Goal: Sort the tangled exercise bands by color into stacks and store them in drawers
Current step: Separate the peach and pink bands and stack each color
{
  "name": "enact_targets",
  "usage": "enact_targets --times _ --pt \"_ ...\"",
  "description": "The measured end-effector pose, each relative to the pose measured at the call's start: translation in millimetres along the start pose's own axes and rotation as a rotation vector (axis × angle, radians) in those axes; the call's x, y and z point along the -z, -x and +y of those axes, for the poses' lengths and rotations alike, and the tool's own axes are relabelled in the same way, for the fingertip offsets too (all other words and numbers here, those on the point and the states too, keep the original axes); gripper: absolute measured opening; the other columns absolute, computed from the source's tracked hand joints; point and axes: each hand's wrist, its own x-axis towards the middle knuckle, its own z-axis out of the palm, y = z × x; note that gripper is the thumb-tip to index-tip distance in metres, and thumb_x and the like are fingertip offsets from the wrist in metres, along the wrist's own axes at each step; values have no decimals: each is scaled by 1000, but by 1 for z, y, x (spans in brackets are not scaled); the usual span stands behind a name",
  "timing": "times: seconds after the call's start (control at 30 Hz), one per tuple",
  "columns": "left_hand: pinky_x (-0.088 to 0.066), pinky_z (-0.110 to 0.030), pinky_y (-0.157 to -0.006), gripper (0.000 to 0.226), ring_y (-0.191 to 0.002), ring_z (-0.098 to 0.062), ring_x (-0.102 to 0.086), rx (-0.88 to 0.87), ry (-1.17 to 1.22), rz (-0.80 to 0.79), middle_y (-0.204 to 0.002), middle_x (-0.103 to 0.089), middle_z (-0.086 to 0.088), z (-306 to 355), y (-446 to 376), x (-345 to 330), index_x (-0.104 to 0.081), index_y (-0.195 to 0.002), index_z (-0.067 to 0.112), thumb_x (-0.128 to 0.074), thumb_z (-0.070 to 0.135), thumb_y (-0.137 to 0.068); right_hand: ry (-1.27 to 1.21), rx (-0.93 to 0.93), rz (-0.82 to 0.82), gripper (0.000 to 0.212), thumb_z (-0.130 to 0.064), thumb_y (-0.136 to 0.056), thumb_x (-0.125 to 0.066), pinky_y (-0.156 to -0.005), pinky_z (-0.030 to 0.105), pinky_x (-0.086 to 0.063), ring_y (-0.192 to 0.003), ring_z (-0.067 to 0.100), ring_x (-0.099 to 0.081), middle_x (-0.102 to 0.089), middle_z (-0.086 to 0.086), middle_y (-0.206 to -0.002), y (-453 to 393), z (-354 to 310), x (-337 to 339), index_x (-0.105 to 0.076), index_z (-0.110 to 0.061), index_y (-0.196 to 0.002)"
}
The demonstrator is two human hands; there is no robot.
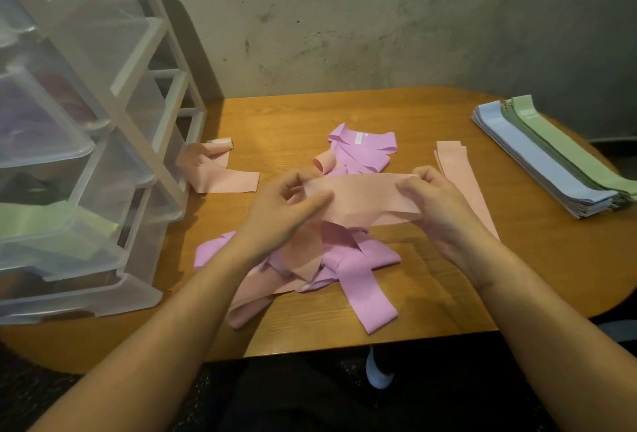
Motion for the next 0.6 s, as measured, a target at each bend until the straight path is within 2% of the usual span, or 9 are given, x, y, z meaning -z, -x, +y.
enact_targets --times 0.03,0.1,0.17,0.23,0.33,0.4,0.47,0.53,0.6 --pt "-47 -14 -73 14 -80 1 -60 53 77 1 -83 -68 18 6 -1 0 -60 -84 17 -68 9 -93 3 -3 -23 25 -9 -94 -59 -61 31 -47 -80 19 -53 -53 8 -89 0 1 2 -45 -22 -77" --pt "-46 -17 -69 13 -74 -3 -57 88 148 0 -76 -64 14 12 -5 1 -60 -84 15 -67 12 -94 -3 -26 -72 24 -12 -95 -61 -66 33 -50 -83 20 -55 -55 8 -90 0 2 4 -46 -21 -79" --pt "-47 -22 -74 9 -79 -9 -58 103 222 -38 -82 -64 6 16 -8 1 -64 -85 18 -70 25 -86 2 -32 -79 22 -17 -93 -65 -64 31 -51 -83 18 -57 -58 6 -90 0 3 4 -47 -21 -80" --pt "-48 -27 -82 11 -86 -15 -60 109 263 -86 -89 -65 0 21 -9 -3 -68 -85 22 -68 32 -81 72 -2 -20 21 -22 -86 -69 -65 31 -48 -79 16 -56 -58 2 -89 -2 7 3 -48 -22 -86" --pt "-47 -37 -93 6 -97 -21 -61 105 275 -116 -100 -67 -10 26 -9 -10 -71 -87 23 -66 26 -85 243 73 44 30 -8 -89 -66 -68 28 -44 -83 17 -55 -56 4 -96 -3 11 0 -46 -16 -109" --pt "-47 -35 -92 7 -98 -19 -61 94 260 -115 -104 -67 -11 29 -9 -15 -71 -90 21 -66 23 -87 344 196 48 33 -2 -87 -65 -75 24 -46 -92 18 -57 -57 2 -101 -1 12 0 -48 -16 -111" --pt "-48 -29 -88 9 -94 -14 -61 86 222 -106 -101 -68 -6 33 -9 -19 -69 -95 14 -64 20 -90 387 363 47 28 -3 -89 -64 -79 18 -46 -96 12 -59 -59 -6 -103 8 8 0 -52 -18 -109" --pt "-49 -22 -83 8 -89 -10 -61 72 188 -103 -96 -69 1 37 -8 -23 -69 -100 10 -63 14 -96 381 533 17 25 -4 -91 -63 -80 20 -49 -98 7 -61 -61 -8 -107 18 2 1 -56 -19 -110" --pt "-48 -15 -75 9 -80 -3 -62 46 159 -92 -86 -69 11 39 -8 -29 -68 -100 10 -60 7 -99 417 696 -66 30 -9 -89 -63 -84 24 -52 -103 11 -62 -62 -9 -114 27 -2 2 -58 -18 -117"
